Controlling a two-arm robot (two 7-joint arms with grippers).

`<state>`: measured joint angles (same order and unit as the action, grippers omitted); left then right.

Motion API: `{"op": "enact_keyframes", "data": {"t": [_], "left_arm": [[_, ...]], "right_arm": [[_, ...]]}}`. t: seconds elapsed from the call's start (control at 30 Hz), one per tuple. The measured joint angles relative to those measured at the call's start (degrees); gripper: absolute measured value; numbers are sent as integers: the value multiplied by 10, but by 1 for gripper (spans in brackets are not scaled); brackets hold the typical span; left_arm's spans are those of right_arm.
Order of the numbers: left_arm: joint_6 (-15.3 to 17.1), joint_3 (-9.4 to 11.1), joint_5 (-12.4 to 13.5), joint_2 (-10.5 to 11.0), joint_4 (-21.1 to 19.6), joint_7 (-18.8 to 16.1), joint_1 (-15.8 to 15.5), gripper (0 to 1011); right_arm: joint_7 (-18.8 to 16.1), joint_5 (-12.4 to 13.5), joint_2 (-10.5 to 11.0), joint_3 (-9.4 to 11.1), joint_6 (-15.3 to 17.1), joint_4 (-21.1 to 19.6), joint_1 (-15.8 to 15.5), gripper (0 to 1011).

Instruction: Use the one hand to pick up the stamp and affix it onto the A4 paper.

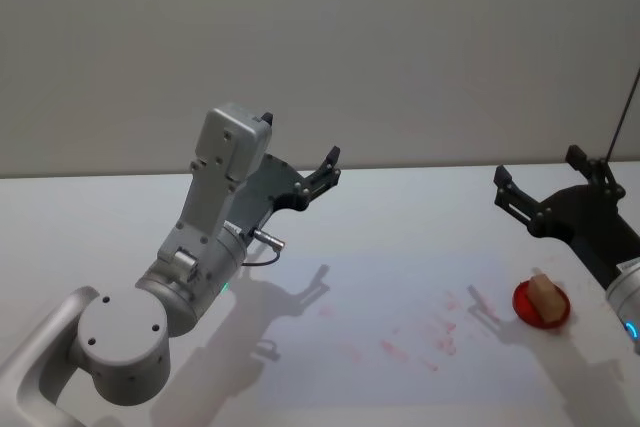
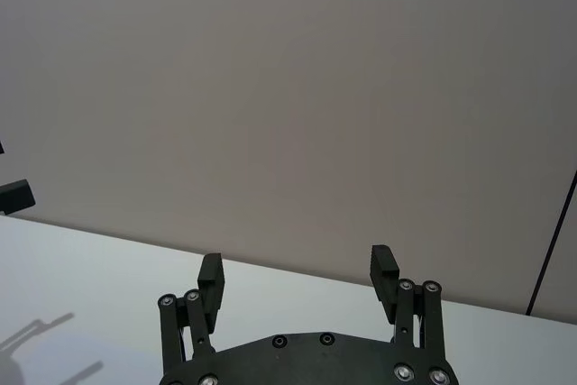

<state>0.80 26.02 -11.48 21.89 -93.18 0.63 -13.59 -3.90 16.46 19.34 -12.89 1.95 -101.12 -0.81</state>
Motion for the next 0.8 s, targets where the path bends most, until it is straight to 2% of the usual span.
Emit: {"op": "enact_keyframes", "data": {"t": [0.27,0.8], "left_arm": [[0,0,0,0,0,0,0,1001],[0,0,0,0,0,0,0,1001]], "right_arm": [[-9,0,5,4,3,5,0,1001],[-43,12,46,23,26,8,-32,1001]]}}
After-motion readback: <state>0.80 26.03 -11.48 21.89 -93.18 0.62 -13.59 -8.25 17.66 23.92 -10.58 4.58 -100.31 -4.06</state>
